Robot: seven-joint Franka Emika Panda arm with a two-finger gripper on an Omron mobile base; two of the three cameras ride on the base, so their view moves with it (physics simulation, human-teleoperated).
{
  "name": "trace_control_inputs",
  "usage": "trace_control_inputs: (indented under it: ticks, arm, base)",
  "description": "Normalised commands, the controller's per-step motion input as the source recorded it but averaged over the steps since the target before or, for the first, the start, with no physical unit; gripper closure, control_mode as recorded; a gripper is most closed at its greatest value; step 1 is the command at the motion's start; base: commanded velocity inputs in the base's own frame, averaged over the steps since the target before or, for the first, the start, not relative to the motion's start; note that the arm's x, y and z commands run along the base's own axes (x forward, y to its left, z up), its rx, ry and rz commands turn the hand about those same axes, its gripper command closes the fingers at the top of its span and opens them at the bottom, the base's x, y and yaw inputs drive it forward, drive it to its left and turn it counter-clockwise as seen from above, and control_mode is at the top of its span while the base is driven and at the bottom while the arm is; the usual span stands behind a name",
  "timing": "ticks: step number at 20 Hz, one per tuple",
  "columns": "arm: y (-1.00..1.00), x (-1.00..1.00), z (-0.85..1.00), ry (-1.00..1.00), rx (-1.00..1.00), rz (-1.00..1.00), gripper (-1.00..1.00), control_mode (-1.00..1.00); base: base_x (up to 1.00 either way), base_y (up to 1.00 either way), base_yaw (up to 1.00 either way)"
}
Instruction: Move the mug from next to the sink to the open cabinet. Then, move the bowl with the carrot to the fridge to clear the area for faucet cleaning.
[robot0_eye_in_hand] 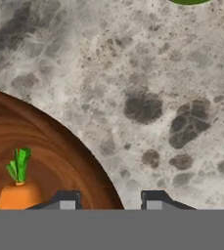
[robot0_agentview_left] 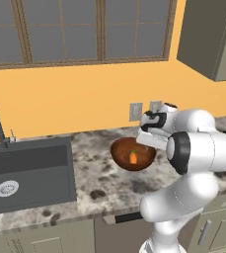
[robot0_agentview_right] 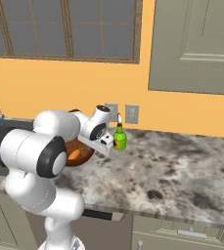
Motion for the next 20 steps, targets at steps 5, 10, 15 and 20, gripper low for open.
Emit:
trace_control_inputs:
  ticks: [5, 10, 15, 20]
  arm:
    - [0.01, -0.08, 0.21, -0.08, 0.00, 0.00, 1.00, -1.00]
    - [0.07, -0.47, 0.98, -0.30, 0.00, -0.07, 1.00, -1.00]
    - [0.01, -0.61, 1.00, -0.31, 0.13, -0.16, 1.00, -1.00]
    - [0.23, -0.97, 0.80, -0.23, 0.33, -0.43, 1.00, -1.00]
  base:
    - [0.00, 0.00, 0.00]
    - [0.00, 0.00, 0.00]
    - [0.00, 0.00, 0.00]
    - [0.00, 0.00, 0.00]
